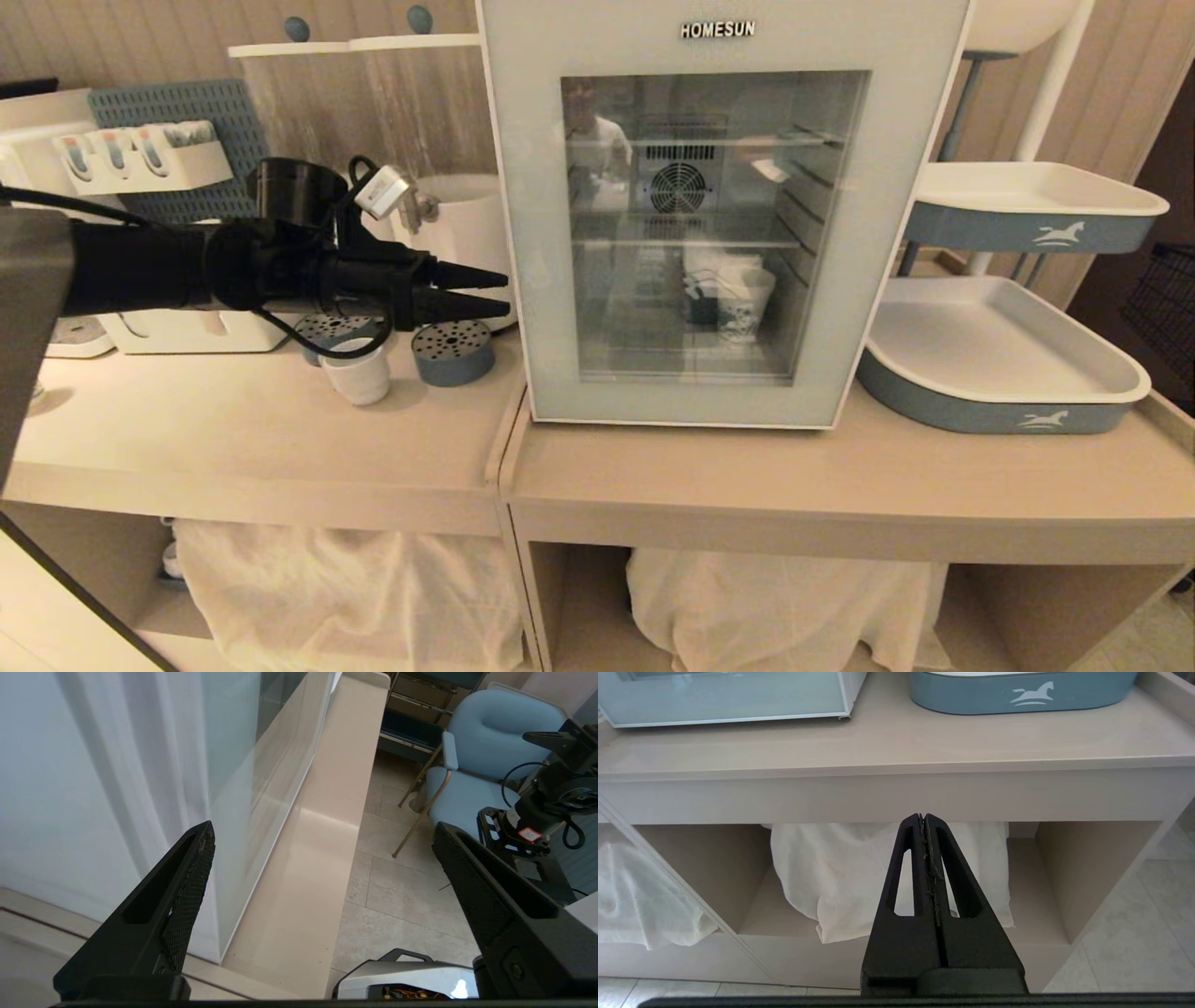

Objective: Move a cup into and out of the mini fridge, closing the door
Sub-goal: Open the freezer door

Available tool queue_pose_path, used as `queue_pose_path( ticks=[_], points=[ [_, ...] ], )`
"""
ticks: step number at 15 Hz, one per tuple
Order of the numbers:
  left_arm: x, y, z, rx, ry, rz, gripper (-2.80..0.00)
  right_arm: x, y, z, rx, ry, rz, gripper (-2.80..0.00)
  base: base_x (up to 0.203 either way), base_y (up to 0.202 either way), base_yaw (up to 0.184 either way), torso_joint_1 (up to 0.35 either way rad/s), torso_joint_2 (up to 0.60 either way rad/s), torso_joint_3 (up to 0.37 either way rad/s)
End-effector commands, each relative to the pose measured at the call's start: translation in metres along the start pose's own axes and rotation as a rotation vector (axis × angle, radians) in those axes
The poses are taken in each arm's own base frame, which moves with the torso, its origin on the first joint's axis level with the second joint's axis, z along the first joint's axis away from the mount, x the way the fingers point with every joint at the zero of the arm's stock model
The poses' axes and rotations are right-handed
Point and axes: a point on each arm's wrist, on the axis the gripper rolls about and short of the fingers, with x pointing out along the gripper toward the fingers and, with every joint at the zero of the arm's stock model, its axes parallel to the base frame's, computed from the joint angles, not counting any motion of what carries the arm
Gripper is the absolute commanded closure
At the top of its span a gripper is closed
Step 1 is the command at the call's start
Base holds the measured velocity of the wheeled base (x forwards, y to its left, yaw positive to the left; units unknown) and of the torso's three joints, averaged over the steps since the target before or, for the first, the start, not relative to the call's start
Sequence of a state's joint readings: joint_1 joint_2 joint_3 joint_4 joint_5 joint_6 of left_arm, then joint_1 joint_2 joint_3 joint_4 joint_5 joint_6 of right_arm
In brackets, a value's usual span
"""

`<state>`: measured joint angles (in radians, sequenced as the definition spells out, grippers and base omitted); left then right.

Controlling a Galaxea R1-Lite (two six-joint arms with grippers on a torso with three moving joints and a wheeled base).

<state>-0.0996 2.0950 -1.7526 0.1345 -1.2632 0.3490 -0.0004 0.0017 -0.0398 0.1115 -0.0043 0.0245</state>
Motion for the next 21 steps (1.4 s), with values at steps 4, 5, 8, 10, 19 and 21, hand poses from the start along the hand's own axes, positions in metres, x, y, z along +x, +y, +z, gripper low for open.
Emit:
queue_pose_path(
  ticks=[4, 5, 8, 10, 19, 21],
  points=[
    [0.006, 0.005, -0.004, 0.022, -0.003, -0.001, -2.80, 0.000, 0.000, 0.000, 0.000, 0.002, 0.000, 0.00, 0.000, 0.000, 0.000, 0.000, 0.00, 0.000],
    [0.006, 0.006, -0.003, 0.035, -0.006, 0.003, -2.80, 0.000, 0.000, 0.000, 0.000, 0.002, 0.000, 0.00, 0.000, 0.000, 0.000, 0.000, 0.00, 0.000],
    [0.008, 0.012, -0.007, 0.038, 0.009, 0.048, -2.80, 0.000, 0.000, 0.000, 0.000, 0.002, 0.000, 0.00, 0.000, 0.000, 0.000, 0.000, 0.00, 0.000],
    [0.010, 0.016, -0.008, 0.052, 0.004, 0.059, -2.80, 0.000, 0.000, 0.000, 0.000, 0.002, 0.000, 0.00, 0.000, 0.000, 0.000, 0.000, 0.00, 0.000],
    [0.013, 0.013, -0.006, 0.028, -0.001, 0.058, -2.80, 0.000, 0.000, 0.000, 0.000, 0.002, 0.000, 0.00, 0.000, 0.000, 0.000, 0.000, 0.00, 0.000],
    [0.012, 0.009, -0.005, 0.024, -0.007, 0.034, -2.80, 0.000, 0.000, 0.000, 0.000, 0.002, 0.000, 0.00, 0.000, 0.000, 0.000, 0.000, 0.00, 0.000]
  ],
)
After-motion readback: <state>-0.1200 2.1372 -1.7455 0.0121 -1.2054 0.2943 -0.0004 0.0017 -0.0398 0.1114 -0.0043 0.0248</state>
